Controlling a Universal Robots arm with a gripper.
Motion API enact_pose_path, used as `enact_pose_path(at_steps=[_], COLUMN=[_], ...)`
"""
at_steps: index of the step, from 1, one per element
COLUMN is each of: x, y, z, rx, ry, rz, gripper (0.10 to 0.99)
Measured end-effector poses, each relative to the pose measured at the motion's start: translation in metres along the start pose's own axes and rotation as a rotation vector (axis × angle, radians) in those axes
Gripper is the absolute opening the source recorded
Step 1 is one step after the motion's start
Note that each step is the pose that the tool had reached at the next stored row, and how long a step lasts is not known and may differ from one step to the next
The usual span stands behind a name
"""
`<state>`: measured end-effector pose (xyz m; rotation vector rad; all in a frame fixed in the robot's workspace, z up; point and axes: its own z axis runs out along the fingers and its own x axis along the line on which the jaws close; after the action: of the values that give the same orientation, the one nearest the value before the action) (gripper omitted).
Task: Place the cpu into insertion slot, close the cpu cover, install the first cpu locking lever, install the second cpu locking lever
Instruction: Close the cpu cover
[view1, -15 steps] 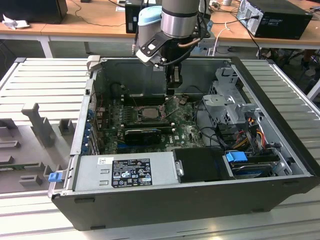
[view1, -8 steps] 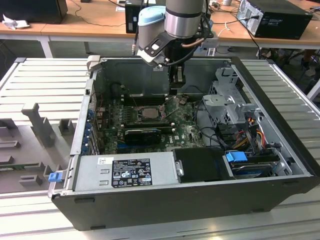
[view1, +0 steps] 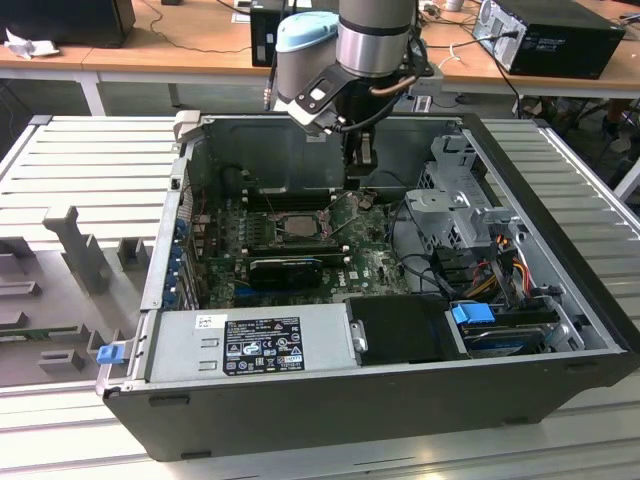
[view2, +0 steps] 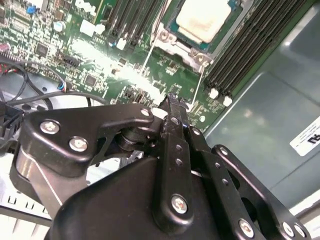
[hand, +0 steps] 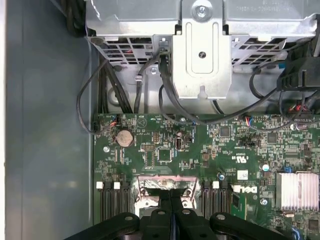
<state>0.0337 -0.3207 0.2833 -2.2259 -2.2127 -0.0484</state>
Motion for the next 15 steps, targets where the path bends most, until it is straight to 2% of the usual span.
enact_pose_path(at_steps=[7, 15], x=[0.0, -0.0001], y=[0.0117, 0.0139], z=[0.0068, 0.0093], rx=[-0.002, -0.002], ry=[0.0002, 0.0002], rz=[-0.001, -0.001], gripper=[0.106, 0.106])
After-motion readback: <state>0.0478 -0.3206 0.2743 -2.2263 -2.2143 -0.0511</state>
